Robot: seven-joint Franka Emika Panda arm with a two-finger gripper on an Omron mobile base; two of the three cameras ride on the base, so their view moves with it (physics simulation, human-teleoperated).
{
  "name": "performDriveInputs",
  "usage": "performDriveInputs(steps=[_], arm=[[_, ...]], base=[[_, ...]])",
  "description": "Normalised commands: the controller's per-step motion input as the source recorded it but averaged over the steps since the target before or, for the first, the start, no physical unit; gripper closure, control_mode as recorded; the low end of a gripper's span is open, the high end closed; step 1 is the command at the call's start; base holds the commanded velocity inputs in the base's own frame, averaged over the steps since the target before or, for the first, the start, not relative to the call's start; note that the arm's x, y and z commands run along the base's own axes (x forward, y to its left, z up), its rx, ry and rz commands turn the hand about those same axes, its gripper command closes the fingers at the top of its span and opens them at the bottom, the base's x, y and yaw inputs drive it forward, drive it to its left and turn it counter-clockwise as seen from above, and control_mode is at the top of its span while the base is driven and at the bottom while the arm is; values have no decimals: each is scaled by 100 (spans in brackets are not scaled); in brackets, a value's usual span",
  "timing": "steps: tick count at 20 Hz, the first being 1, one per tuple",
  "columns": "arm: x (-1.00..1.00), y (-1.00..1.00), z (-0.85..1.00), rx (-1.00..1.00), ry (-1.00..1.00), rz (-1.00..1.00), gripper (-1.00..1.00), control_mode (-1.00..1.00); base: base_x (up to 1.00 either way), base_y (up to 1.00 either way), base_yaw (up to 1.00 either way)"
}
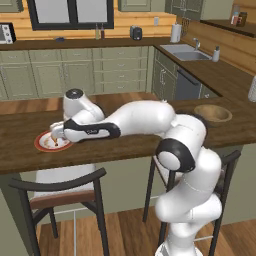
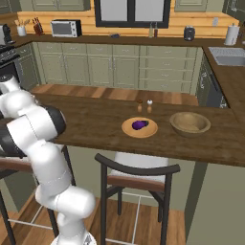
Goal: Pick the chicken drumstick and eggplant from their plates and place them in the bowl. Then put the bowl in the fridge.
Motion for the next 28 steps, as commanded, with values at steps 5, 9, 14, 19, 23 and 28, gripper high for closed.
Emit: performDriveInputs(steps=[5, 9, 14, 19, 23, 28], arm=[[52, 50, -14, -8, 1, 0, -100, -100], [43, 40, -25, -7, 1, 0, -100, -100], [20, 0, -21, 0, 2, 0, -100, -100], [19, -15, -33, 3, 8, 0, -100, -100], [18, -26, -34, 6, 0, 0, -100, -100], [49, 0, -31, 0, 0, 0, -100, -100]], base=[[0, 0, 0], [0, 0, 0], [0, 0, 0], [0, 0, 0], [0, 0, 0], [0, 0, 0]])
